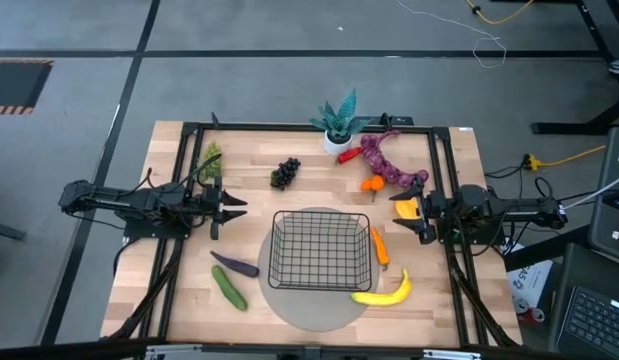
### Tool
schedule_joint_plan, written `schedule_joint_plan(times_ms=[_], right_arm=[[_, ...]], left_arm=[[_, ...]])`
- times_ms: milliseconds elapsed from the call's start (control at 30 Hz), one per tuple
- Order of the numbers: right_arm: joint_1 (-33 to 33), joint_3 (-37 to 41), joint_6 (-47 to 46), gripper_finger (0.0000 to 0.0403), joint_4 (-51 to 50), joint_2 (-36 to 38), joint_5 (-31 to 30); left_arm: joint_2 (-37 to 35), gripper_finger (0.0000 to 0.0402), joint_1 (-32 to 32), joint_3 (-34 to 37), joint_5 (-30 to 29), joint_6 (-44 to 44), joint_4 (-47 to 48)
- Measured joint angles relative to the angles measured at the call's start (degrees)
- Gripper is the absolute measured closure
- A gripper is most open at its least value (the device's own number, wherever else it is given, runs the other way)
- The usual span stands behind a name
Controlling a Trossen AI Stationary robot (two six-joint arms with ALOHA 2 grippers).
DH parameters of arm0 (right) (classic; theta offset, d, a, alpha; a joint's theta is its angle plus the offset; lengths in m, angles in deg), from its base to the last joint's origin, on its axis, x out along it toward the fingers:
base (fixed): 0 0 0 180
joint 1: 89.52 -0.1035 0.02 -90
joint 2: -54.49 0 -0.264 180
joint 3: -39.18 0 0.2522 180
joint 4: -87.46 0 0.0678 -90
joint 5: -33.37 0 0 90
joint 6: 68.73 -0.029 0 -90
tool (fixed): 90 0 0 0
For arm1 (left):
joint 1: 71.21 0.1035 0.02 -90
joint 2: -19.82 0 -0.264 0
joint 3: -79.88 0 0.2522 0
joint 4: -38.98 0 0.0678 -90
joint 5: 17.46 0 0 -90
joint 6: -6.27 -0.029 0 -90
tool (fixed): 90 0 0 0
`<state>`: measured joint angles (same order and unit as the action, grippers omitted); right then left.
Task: Build produce basket
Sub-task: Put the green grapes into the black wire basket
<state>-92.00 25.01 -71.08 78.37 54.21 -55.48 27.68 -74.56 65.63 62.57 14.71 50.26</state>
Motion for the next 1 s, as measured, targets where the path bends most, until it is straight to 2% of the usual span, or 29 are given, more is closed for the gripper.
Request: schedule_joint_plan(times_ms=[333,500,600,700,900,1000], right_arm=[[0.00,0.00,1.05,0.0093,0.71,-0.02,-0.07],[-0.01,0.00,-1.76,0.0093,0.66,-0.04,-0.16],[-0.01,0.00,-7.98,0.0093,0.61,-0.04,-0.12],[0.00,0.00,-9.34,0.0093,0.54,-0.04,-0.11],[-0.01,0.00,-6.05,0.0093,-3.58,-0.04,-0.16],[0.00,0.00,-7.96,0.0093,-3.55,-0.06,-0.15]], left_arm=[[0.00,0.0280,0.00,0.00,-0.22,-0.04,0.00],[0.00,0.0280,0.00,0.00,-3.82,-0.38,-0.33],[-0.02,0.0280,0.02,0.00,-6.47,-5.45,-1.01],[-0.01,0.0280,0.02,0.00,-7.72,-10.15,-2.57],[0.00,0.0280,0.02,0.00,-7.68,-10.16,-3.58],[0.00,0.0280,0.02,0.00,-7.68,-10.14,-3.82]])
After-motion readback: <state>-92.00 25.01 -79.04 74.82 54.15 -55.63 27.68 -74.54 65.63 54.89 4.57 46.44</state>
